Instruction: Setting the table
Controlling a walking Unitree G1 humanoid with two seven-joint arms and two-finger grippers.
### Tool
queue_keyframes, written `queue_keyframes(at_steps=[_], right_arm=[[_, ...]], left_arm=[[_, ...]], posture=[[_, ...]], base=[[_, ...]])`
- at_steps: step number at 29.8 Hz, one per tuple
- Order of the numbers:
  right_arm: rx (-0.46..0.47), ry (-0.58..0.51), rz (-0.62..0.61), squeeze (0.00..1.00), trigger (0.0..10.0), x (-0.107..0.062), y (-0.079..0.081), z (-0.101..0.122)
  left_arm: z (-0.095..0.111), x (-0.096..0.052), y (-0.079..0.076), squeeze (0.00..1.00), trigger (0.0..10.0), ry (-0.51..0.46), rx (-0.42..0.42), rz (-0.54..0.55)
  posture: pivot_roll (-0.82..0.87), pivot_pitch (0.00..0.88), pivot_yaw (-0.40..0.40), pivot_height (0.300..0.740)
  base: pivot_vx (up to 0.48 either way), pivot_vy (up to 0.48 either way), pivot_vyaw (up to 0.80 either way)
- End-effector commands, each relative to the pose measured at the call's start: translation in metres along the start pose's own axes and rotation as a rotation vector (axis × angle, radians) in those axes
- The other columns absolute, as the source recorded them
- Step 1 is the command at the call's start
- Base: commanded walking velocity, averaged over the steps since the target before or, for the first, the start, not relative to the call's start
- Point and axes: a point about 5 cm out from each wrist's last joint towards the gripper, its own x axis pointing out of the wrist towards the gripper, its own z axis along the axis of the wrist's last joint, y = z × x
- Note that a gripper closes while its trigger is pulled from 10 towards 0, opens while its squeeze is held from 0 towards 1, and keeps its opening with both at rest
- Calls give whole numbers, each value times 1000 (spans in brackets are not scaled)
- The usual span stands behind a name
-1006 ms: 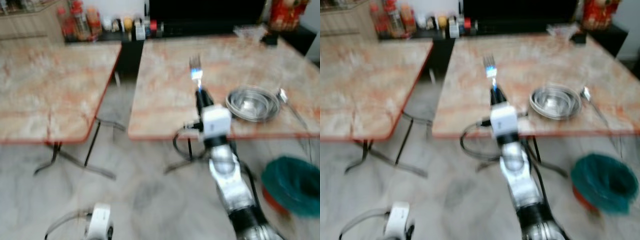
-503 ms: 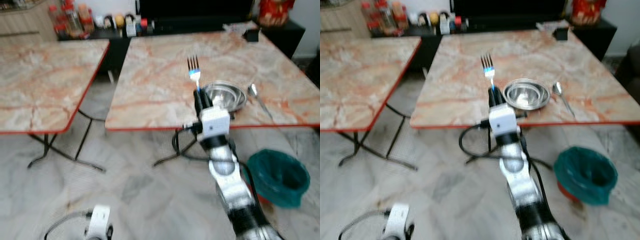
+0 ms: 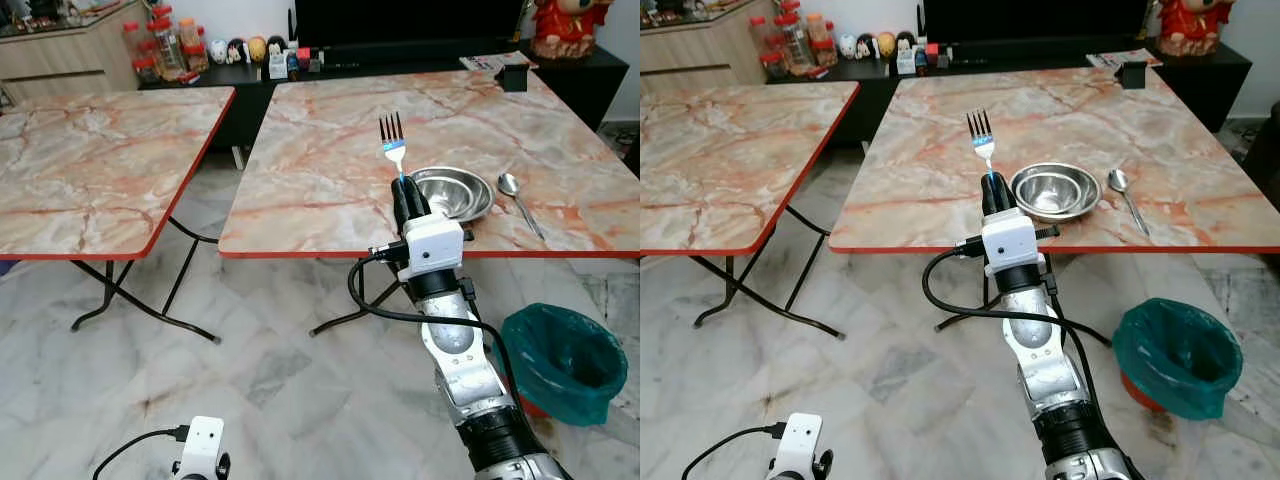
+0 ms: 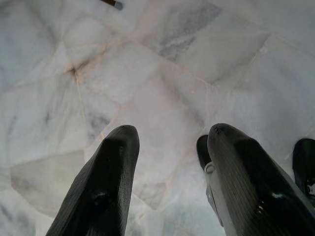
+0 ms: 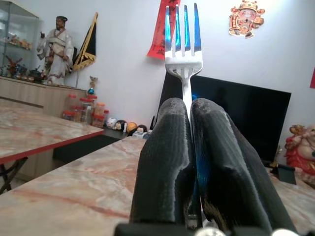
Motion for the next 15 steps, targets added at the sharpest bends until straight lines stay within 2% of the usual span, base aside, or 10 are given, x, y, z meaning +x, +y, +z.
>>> queue_keyframes(at_steps=[1, 15], right_arm=[[10, -17, 10, 0, 10000, 4, 3, 5], [20, -19, 23, 0, 10000, 5, 6, 6]], left_arm=[[-2, -1, 5, 0, 10000, 6, -3, 11], [-3, -1, 5, 0, 10000, 5, 5, 8]], posture=[[-28, 51, 71, 740], [-35, 36, 62, 740]], base=[[431, 0, 0], [444, 0, 0]])
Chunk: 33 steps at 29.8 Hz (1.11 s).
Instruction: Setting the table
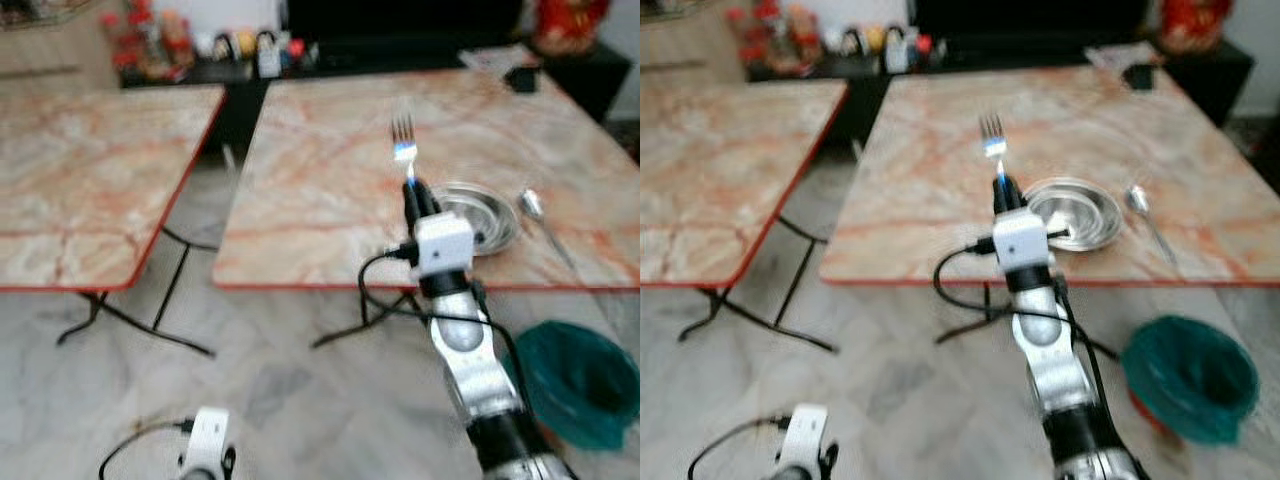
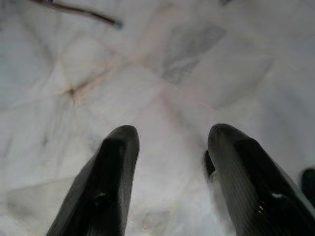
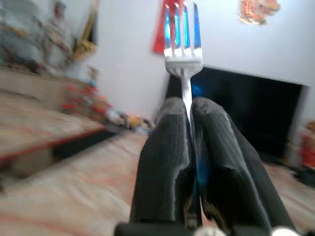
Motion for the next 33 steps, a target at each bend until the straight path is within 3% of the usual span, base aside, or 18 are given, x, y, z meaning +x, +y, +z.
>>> queue_keyframes(at_steps=[1, 13, 33], right_arm=[[-20, 10, -19, 0, 10000, -2, -11, -3], [-17, 9, -10, 0, 10000, -2, -9, -2], [-18, 13, -24, 0, 10000, -1, -12, -2]], left_arm=[[6, 1, -4, 0, 10000, -18, -3, -10], [6, 2, -4, 0, 10000, -18, 6, -14], [5, 1, -6, 0, 10000, -17, -2, -10]], posture=[[-35, 36, 62, 740], [-37, 28, 61, 740], [-30, 54, 59, 740]], base=[[446, 0, 0], [425, 0, 0], [0, 0, 0]])
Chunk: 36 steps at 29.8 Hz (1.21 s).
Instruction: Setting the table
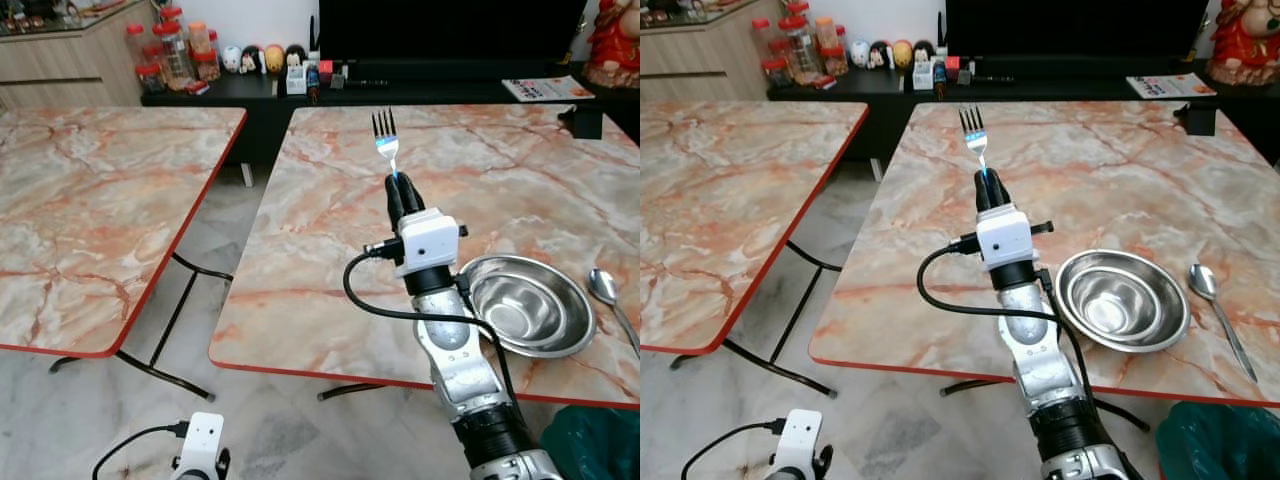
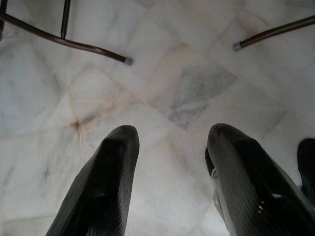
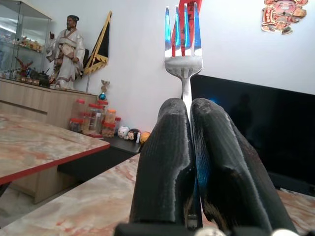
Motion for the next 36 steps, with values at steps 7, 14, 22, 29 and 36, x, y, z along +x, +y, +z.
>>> queue_keyframes(at_steps=[7, 14, 22, 29, 36], right_arm=[[2, 0, -11, 0, 10000, 2, -2, 2], [-1, 1, -12, 0, 10000, 3, -3, 2], [-15, 12, -24, 0, 10000, 2, -4, 1], [-16, 7, -24, 0, 10000, 2, -4, 1], [-20, -1, -26, 0, 10000, 2, -3, 3]], left_arm=[[-6, -2, 2, 0, 10000, 18, 4, 8], [-5, -2, 2, 0, 10000, 13, 2, 9], [-6, -2, 1, 0, 10000, 12, 2, 8], [-5, -2, 2, 0, 10000, 8, -3, 12], [-5, -2, 2, 0, 10000, 5, -9, 11]], posture=[[-31, 55, 59, 740], [-31, 60, 57, 740], [-30, 60, 59, 740], [-28, 62, 58, 740], [-30, 62, 58, 740]], base=[[0, 0, 0], [0, -79, 0], [0, -300, 0], [0, -316, -450], [0, -324, 0]])
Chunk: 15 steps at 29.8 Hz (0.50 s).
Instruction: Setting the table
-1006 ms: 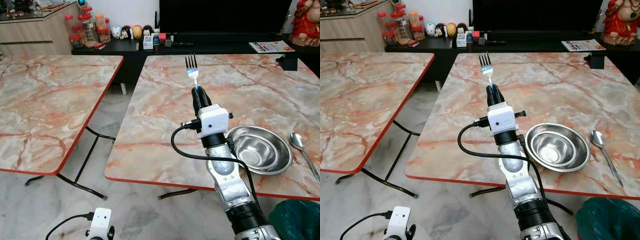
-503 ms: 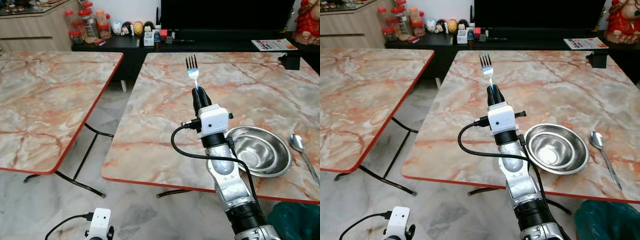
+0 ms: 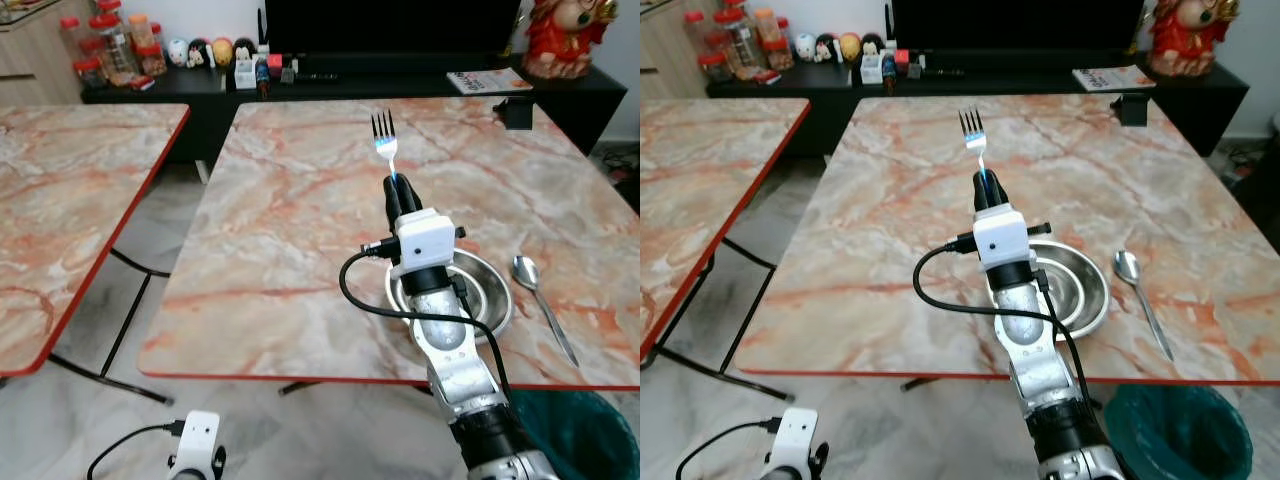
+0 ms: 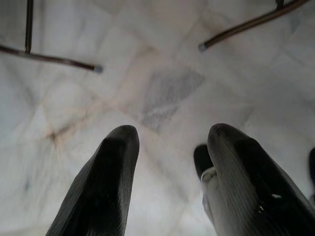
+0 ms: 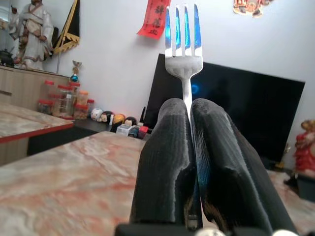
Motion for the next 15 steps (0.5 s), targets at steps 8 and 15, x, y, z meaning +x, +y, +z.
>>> queue_keyframes(at_steps=[8, 15], right_arm=[[3, -10, -21, 0, 10000, 1, -6, 3], [5, -2, -26, 0, 10000, 0, -7, 2]], left_arm=[[-6, -2, -2, 0, 10000, 19, -6, -3], [-8, -2, -2, 0, 10000, 21, -4, -4]], posture=[[-31, 66, 60, 740], [-31, 69, 61, 740]], base=[[0, -323, 0], [0, -322, 0]])
